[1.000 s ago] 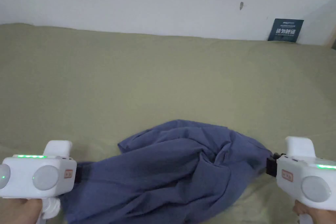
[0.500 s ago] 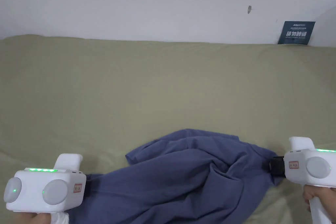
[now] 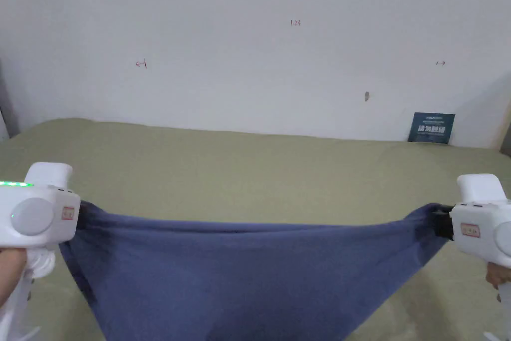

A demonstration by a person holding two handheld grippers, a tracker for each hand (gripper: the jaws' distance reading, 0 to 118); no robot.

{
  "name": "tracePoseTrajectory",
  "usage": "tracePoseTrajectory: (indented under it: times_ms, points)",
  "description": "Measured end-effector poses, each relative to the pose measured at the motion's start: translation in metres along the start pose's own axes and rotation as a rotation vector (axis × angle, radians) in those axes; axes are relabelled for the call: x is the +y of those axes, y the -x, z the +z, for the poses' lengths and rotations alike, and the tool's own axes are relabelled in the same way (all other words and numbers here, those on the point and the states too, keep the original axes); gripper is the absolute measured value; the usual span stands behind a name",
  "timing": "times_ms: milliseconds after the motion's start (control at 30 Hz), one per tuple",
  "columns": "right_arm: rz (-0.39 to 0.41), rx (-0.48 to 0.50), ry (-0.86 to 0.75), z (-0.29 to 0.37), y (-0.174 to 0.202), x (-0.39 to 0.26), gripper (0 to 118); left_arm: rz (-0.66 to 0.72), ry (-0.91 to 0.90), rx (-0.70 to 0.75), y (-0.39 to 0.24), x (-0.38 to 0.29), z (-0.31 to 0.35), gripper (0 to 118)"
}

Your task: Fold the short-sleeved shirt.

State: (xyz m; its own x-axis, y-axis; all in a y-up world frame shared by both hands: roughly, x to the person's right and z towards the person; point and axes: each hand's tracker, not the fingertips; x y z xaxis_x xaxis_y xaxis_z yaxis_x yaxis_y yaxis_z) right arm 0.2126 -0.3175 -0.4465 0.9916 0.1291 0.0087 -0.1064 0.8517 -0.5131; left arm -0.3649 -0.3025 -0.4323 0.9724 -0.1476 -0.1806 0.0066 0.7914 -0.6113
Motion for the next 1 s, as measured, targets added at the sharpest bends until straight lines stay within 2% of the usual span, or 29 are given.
tracePoseTrajectory:
  times_ms: [133,200,300,600,800,867,1000]
  points:
    - [-0.044,-0.017,-0.092,0.022,-0.008,0.055,13,0.033,-0.066,-0.031,0.007,0.056,0.03,1]
    - [-0.045,-0.041,-0.129,0.033,-0.007,0.081,13,0.024,-0.119,-0.009,0.003,0.082,0.04,1]
    - [-0.088,-0.068,-0.171,0.038,-0.014,0.12,13,0.022,-0.161,0.014,-0.006,0.122,0.047,1]
    - [-0.146,-0.117,-0.219,-0.015,-0.031,0.204,13,0.02,-0.255,0.086,-0.04,0.214,0.009,1]
    - [-0.15,-0.149,-0.188,-0.083,-0.02,0.193,13,-0.014,-0.236,0.124,-0.065,0.208,-0.063,1]
    - [-0.152,-0.14,-0.155,-0.11,-0.015,0.17,13,-0.012,-0.211,0.127,-0.07,0.191,-0.09,1]
    - [-0.092,-0.142,-0.033,-0.156,0.0,0.107,13,-0.041,-0.124,0.112,-0.081,0.138,-0.14,1]
